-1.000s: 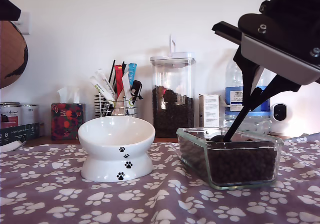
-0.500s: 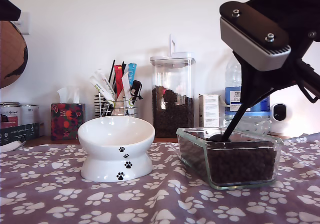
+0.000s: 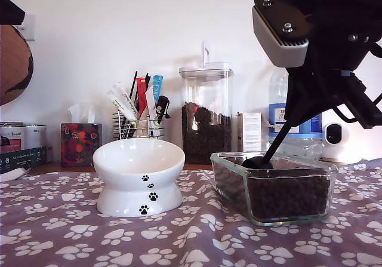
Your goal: Measure one spoon of cat food and pour it into the food bowl
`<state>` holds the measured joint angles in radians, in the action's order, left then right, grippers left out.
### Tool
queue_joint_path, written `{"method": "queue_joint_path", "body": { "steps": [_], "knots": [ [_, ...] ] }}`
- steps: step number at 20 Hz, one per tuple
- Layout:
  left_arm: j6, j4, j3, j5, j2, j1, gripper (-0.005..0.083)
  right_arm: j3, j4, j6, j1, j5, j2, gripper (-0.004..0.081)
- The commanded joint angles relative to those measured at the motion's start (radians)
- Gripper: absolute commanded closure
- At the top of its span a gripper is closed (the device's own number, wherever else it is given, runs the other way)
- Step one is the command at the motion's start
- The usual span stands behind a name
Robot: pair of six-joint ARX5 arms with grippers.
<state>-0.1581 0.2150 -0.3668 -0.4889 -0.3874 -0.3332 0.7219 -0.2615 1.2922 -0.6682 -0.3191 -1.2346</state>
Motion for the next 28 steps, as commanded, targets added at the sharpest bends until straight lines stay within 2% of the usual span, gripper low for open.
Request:
{"method": "queue_joint_path", "body": {
  "steps": [1, 4, 7, 12, 20, 28],
  "knots": [
    [-0.003, -0.010, 0.003, -0.002, 0.003, -0.003, 0.0793, -0.013, 0.007, -0.011, 0.000, 0.012, -0.014, 0.0783],
    [-0.003, -0.009, 0.003, -0.002, 0.003, -0.003, 0.0793, -0.013, -0.018, -0.006, -0.025, 0.033, -0.013, 0.0783],
    [-0.003, -0.009, 0.003, -0.002, 0.003, -0.003, 0.0793, -0.013, -0.083, 0.073, -0.064, 0.032, -0.012, 0.0783],
    [-0.003, -0.007, 0.003, -0.002, 0.003, -0.003, 0.0793, -0.013, -0.100, 0.066, -0.084, 0.021, -0.011, 0.0783],
    [-0.003, -0.003, 0.003, -0.002, 0.003, -0.003, 0.0793, 0.015, -0.098, -0.097, -0.084, 0.017, -0.002, 0.0783],
    [-0.003, -0.003, 0.003, -0.002, 0.003, -0.003, 0.0793, 0.042, -0.106, -0.203, -0.084, 0.013, -0.002, 0.0783]
  ]
}}
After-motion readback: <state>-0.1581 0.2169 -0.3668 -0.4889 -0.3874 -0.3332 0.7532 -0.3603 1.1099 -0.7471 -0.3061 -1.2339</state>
